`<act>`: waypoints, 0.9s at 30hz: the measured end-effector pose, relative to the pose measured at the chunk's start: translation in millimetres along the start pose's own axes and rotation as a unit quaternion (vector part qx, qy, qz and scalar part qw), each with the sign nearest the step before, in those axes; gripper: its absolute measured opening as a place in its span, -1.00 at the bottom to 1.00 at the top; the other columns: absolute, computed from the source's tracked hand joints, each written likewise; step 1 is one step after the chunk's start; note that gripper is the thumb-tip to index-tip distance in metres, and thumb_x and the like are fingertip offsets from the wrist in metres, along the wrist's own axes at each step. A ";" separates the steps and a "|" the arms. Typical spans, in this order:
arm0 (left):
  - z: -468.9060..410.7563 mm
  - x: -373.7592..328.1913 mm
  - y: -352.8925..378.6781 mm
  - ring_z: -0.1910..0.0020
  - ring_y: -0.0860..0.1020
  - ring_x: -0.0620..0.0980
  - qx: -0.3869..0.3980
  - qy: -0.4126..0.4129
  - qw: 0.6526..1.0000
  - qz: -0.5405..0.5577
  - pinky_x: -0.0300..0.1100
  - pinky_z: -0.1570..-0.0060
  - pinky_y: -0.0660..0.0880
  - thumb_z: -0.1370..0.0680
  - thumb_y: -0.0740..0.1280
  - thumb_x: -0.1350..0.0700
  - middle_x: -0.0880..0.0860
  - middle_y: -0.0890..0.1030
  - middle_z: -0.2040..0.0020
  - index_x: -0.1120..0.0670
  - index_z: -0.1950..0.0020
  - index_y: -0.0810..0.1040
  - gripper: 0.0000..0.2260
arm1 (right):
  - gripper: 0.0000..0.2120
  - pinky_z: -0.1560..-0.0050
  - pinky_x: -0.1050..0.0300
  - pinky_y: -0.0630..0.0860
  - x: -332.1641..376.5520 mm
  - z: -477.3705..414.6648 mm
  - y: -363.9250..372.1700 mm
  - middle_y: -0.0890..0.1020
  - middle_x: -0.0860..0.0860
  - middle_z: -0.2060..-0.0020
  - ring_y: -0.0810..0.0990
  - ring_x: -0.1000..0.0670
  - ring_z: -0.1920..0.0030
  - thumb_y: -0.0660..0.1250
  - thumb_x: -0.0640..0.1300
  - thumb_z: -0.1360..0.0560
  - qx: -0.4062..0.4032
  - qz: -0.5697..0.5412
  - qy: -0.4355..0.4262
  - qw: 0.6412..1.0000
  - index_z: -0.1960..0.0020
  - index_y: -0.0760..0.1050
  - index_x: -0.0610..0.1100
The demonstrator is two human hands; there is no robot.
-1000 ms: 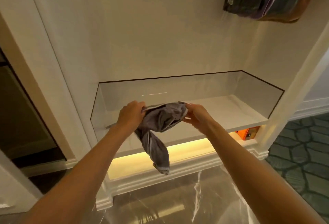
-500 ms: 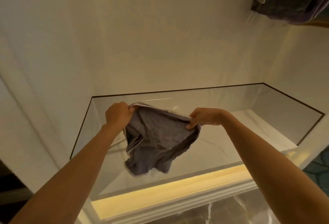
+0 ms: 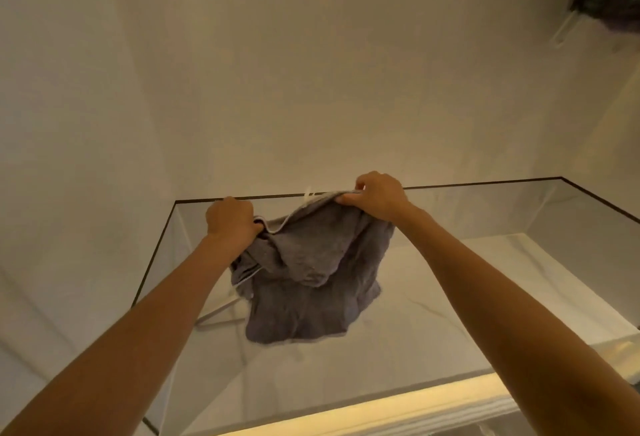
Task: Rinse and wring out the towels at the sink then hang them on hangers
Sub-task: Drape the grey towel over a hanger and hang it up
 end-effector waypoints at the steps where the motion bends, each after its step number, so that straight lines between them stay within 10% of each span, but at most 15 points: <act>1: -9.8 -2.2 4.4 -0.05 0.54 0.13 0.027 0.012 0.999 0.043 -0.13 0.09 0.43 -0.49 0.29 -0.07 0.13 0.57 -0.04 0.16 -0.08 0.53 -0.67 | -0.61 0.20 0.12 0.36 4.4 -8.1 3.1 0.53 -0.09 0.27 0.48 -0.05 0.20 0.35 0.07 -0.47 0.046 -0.102 -0.002 0.994 0.10 0.57 -0.30; 6: -34.4 -38.8 13.8 -0.05 0.53 -0.05 0.212 0.129 0.822 0.513 -0.16 0.01 0.49 -0.26 0.45 0.12 0.01 0.55 -0.08 -0.04 -0.15 0.41 -0.50 | -0.85 0.17 0.25 0.52 18.5 -41.4 17.4 0.54 -0.08 0.18 0.52 -0.01 0.14 0.21 -0.27 -0.47 0.200 -0.423 -0.008 0.884 0.02 0.51 -0.21; 11: -49.8 -59.1 11.5 0.33 0.41 -0.05 0.117 0.055 0.832 0.540 -0.21 0.32 0.30 -0.20 0.30 0.16 0.01 0.46 0.40 0.04 0.37 0.47 -0.94 | -0.50 0.10 0.16 0.47 -10.5 -77.5 39.8 0.48 -0.13 0.00 0.47 -0.05 0.07 0.19 -0.18 -0.20 0.296 -0.450 0.011 0.842 -0.15 0.32 -0.11; 18: -86.8 -71.9 -12.2 0.33 0.40 -0.12 -0.017 -0.030 0.761 0.648 -0.32 0.29 0.33 -0.43 0.22 0.38 0.00 0.44 0.39 0.06 0.39 0.43 -0.73 | -0.55 -0.41 -0.06 0.18 -62.5 -91.1 111.4 0.41 -0.09 -0.36 0.31 -0.08 -0.38 0.32 -0.08 -0.51 0.461 -0.209 -0.025 0.862 -0.36 0.37 -0.15; 24: -90.3 -23.3 7.7 0.22 0.49 0.01 0.028 -0.128 0.813 0.567 -0.16 0.17 0.39 -0.39 0.31 0.17 0.10 0.54 0.25 0.13 0.27 0.56 -0.93 | -0.76 0.00 0.06 0.53 -60.2 -119.4 120.9 0.58 -0.11 0.00 0.55 -0.06 0.02 0.23 -0.04 -0.56 0.303 -0.457 0.091 0.831 -0.09 0.48 -0.19; 27: -85.3 5.9 26.9 0.08 0.55 0.04 0.203 -0.130 0.907 0.345 -0.13 0.07 0.44 -0.28 0.36 -0.25 0.08 0.60 0.08 0.08 0.13 0.57 -0.58 | -0.86 0.28 0.19 0.46 -29.8 -140.3 106.9 0.55 -0.07 0.24 0.51 0.01 0.23 0.25 -0.18 -0.52 0.279 -0.478 0.047 0.831 0.22 0.47 -0.13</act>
Point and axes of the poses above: each hand's wrist, its own z-axis away from the middle knuckle, its own y-axis out of the palm, x = y × z, the point moved 1 cm from there along -z, towards the middle knuckle
